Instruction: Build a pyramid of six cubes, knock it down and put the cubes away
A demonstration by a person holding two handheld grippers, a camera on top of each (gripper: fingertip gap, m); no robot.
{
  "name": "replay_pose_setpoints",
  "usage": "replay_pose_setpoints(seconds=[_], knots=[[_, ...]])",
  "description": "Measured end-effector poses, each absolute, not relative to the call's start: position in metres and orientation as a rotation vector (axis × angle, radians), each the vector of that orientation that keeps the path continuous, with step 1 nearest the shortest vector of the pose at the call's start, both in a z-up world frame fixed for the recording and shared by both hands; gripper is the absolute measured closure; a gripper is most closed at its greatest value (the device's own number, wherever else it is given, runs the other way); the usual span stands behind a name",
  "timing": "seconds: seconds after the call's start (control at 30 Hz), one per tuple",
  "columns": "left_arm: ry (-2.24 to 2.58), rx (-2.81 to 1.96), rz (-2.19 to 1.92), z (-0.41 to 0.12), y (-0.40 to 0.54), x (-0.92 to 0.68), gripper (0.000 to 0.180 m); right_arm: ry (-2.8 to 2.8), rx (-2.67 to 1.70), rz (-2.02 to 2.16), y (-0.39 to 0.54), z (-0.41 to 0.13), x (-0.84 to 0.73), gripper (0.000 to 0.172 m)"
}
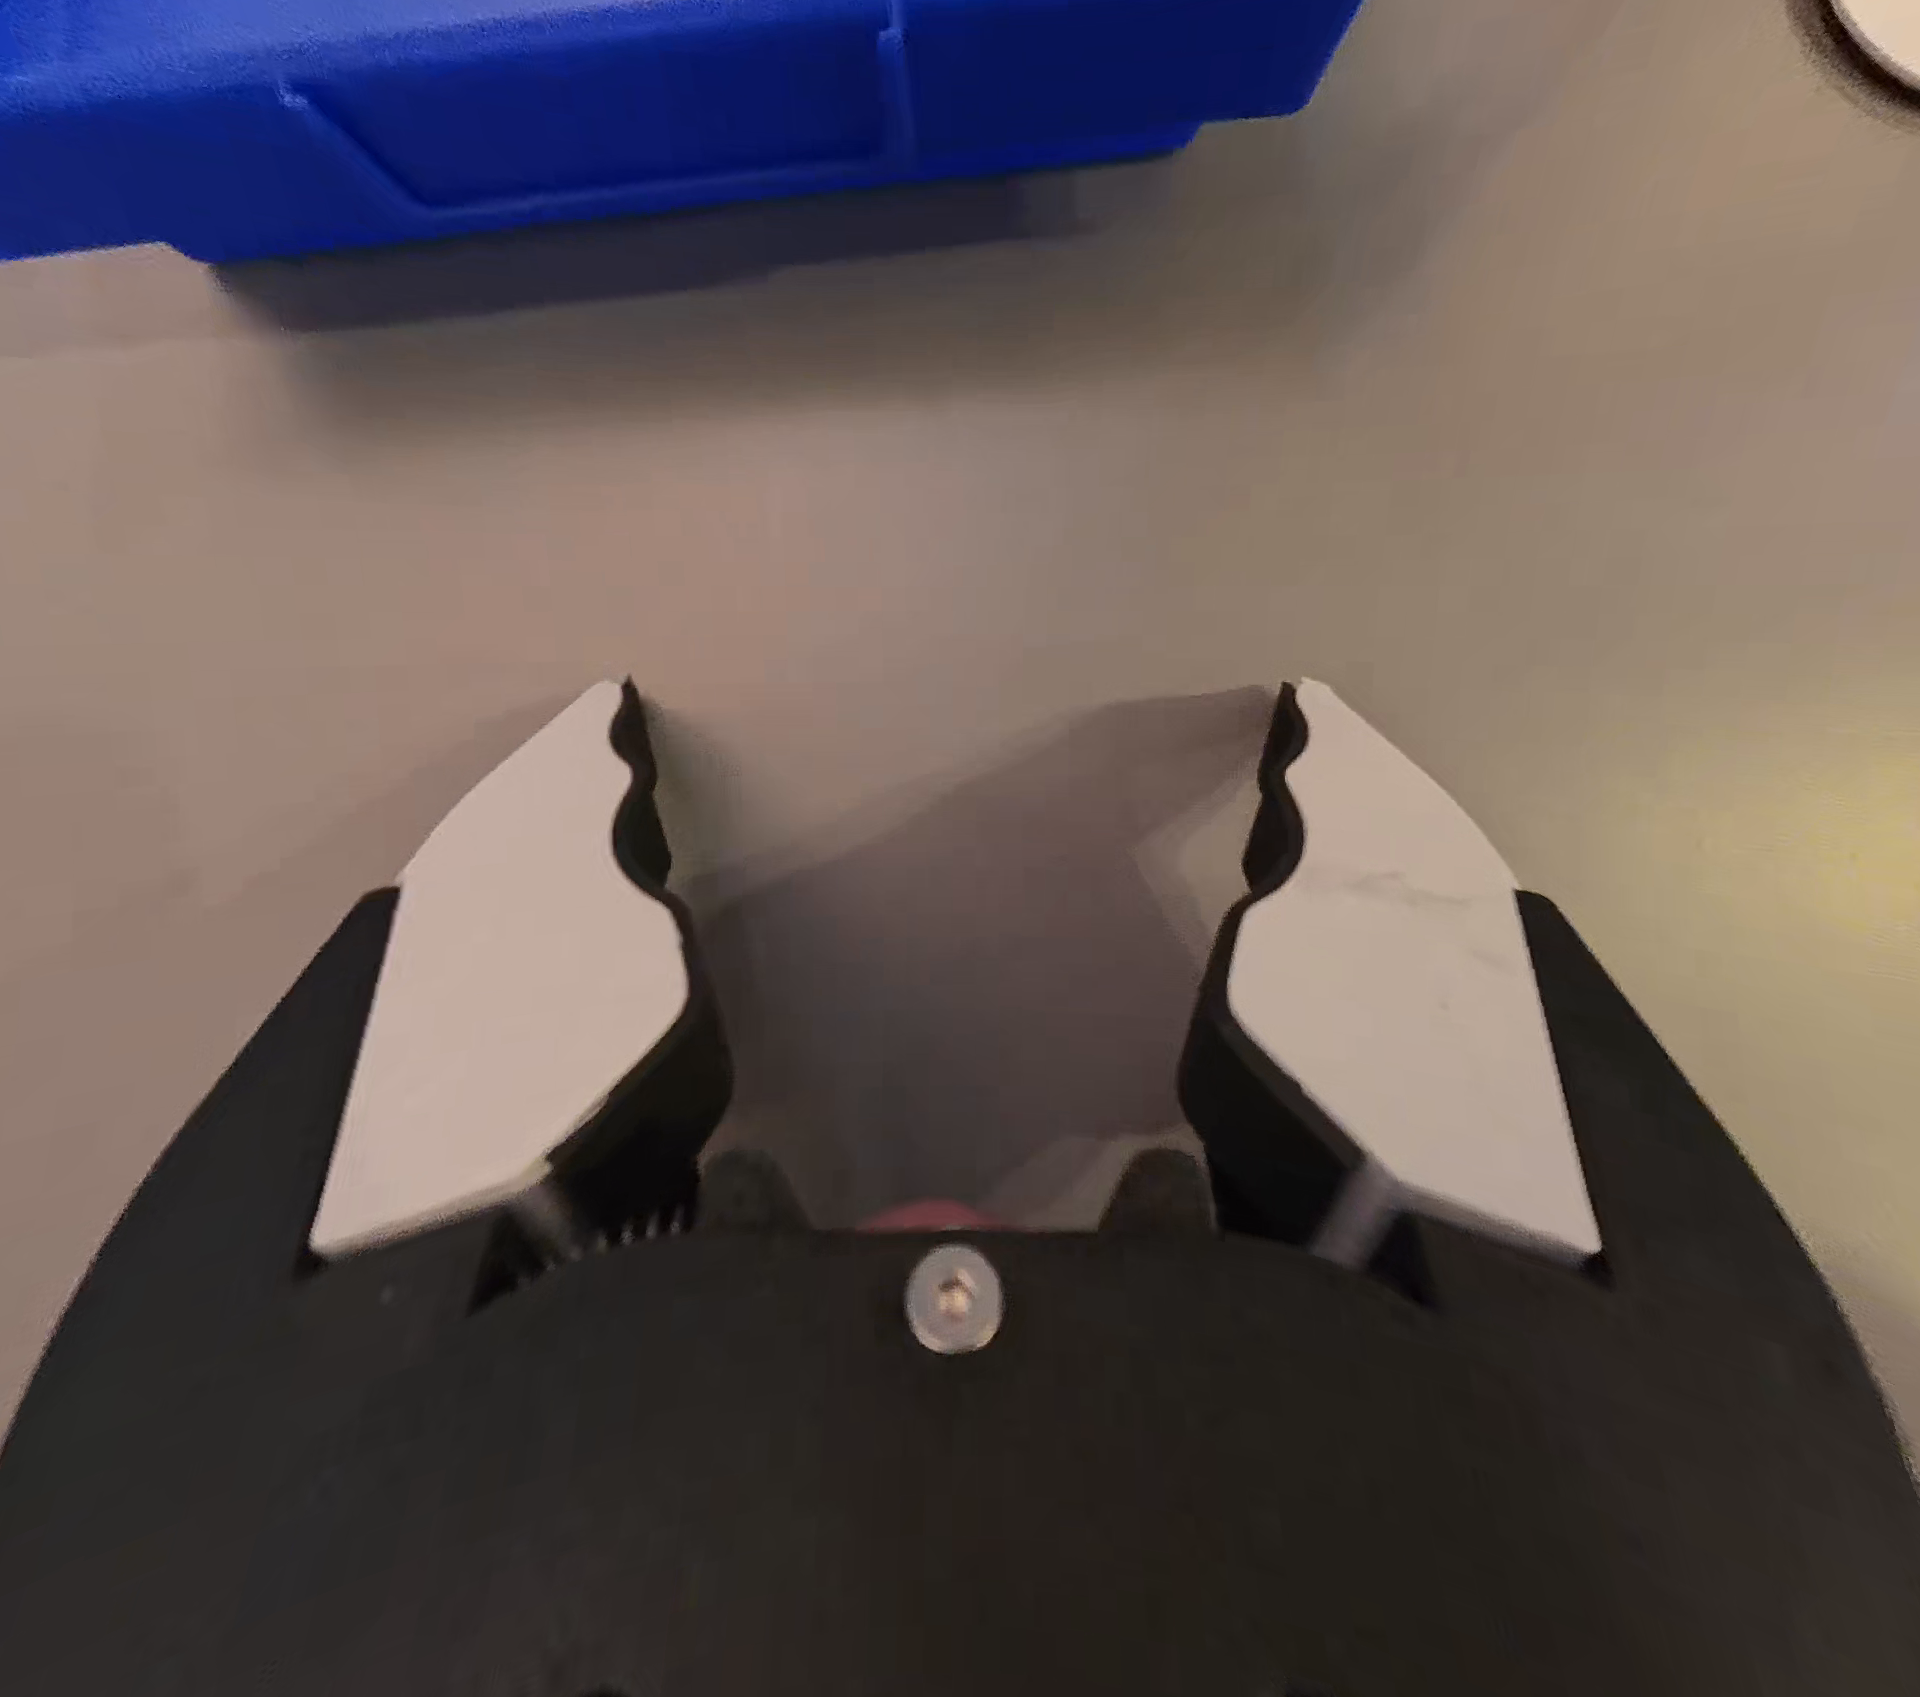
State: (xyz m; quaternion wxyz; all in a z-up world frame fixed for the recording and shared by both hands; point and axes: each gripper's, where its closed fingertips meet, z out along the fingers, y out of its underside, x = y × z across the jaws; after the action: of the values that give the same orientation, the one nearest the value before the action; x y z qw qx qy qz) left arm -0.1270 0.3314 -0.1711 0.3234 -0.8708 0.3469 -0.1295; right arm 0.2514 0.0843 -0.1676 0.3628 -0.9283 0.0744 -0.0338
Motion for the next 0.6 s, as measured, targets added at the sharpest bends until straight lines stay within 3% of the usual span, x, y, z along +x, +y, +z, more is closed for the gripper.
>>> replay_pose_setpoints(seconds=[0.6], knots=[[0.911, -2.279, -0.344, -0.1711, 0.3330, -0.1243, 0.070, 0.177, -2.364, -0.096, 0.0857, -0.1666, 0.2483, 0.079]])
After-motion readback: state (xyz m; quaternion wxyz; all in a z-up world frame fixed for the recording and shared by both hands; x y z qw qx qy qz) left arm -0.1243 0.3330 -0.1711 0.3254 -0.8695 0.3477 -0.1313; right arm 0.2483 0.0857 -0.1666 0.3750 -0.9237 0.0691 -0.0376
